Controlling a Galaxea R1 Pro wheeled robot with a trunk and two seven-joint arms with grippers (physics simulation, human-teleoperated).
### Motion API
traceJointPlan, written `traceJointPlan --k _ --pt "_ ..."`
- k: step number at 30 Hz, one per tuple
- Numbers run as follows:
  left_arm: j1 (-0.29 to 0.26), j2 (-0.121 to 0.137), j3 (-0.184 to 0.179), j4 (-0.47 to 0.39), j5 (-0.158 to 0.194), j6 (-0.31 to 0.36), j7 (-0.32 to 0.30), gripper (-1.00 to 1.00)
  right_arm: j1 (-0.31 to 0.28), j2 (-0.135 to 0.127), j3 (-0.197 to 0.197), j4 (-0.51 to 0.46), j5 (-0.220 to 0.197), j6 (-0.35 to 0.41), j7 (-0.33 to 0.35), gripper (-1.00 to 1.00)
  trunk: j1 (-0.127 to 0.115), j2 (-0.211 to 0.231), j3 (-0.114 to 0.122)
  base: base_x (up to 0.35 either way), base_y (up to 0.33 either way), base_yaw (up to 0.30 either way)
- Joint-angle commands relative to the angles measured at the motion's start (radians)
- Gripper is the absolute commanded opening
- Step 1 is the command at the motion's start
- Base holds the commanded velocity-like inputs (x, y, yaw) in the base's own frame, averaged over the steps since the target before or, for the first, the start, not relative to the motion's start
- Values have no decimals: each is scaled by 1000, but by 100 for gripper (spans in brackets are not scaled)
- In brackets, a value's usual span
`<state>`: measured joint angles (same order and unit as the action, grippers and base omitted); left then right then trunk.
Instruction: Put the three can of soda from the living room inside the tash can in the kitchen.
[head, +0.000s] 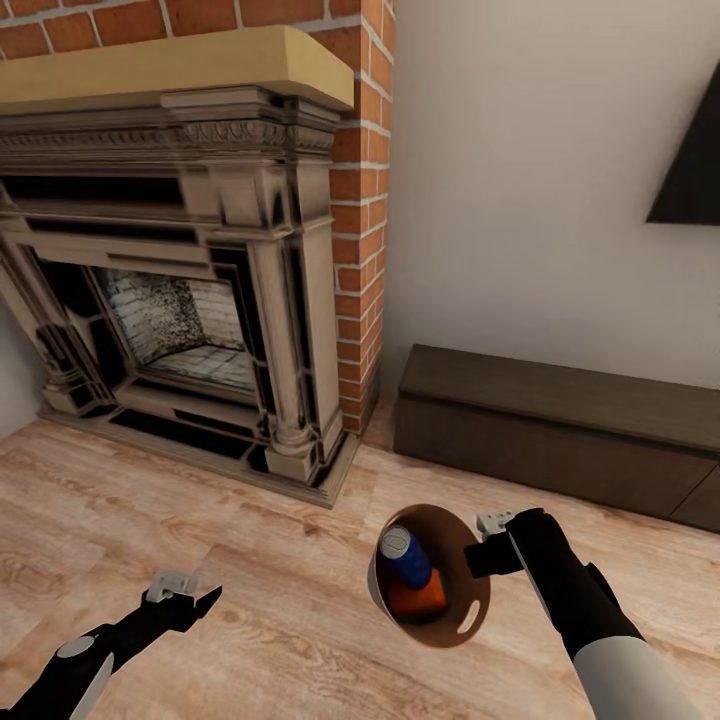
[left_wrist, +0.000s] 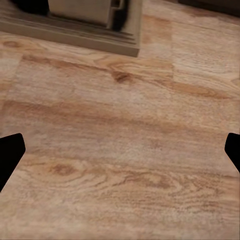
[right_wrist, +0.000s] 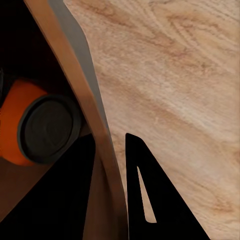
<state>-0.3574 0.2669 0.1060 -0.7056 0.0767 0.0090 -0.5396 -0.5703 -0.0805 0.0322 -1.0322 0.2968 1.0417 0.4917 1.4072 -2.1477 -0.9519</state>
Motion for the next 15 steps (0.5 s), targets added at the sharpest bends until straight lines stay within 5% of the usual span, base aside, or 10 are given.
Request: traceJointPlan --k 1,9,15 --pt "0 0 0 1 0 1 4 100 0 0 0 0 -28 5 4 -100 0 0 0 0 0 0" --pt "0 0 -1 1 -3 5 22 100 -2 -5 -4 32 -28 5 6 -100 15 -28 -12 0 0 0" --pt "0 0 -2 1 -5 9 24 100 -65 -16 -59 256 -26 5 8 -100 38 -70 -31 0 0 0"
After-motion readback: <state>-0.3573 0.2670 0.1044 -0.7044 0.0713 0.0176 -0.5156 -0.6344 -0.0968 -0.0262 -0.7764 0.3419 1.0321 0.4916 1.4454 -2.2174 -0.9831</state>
